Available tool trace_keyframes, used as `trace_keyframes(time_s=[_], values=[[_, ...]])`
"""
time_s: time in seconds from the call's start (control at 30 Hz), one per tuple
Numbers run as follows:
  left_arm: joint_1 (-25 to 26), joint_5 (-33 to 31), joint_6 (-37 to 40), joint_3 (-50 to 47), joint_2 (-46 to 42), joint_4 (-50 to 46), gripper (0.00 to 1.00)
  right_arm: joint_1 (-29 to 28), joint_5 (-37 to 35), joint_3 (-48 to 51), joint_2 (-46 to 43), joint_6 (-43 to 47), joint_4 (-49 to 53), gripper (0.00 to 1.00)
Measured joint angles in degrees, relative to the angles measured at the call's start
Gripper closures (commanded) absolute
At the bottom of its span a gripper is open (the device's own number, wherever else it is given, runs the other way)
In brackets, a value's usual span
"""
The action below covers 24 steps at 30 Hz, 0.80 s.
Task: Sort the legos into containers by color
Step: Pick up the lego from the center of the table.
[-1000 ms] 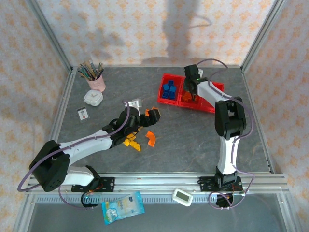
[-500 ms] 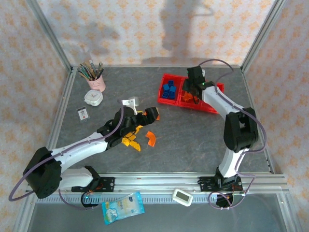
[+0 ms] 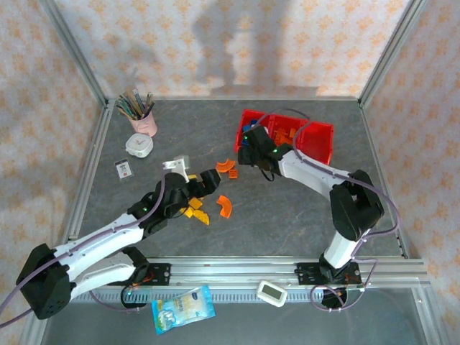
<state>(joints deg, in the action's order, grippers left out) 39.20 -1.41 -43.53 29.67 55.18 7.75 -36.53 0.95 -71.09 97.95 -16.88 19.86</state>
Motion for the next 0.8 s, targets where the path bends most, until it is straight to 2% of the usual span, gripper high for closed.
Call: trace_keyframes(time_s=[0.23, 0.5, 0.8], values=[[-0.3, -2.8, -0.9, -2.5, -4.4, -2.4, 0.01, -4.5, -0.1, -0.2, 5.8, -1.2, -0.2, 0.33], [-0.4, -3.8, -2.4, -4.8, -5.3, -2.9, 0.01, -7.3, -1.0, -2.9, 12.5, -1.8, -0.2, 0.33], [-0.4, -3.8, -2.9, -5.0, -5.3, -2.9, 0.01, -7.3, -2.2, -8.2, 18.1, -1.9, -0.2, 0.4]])
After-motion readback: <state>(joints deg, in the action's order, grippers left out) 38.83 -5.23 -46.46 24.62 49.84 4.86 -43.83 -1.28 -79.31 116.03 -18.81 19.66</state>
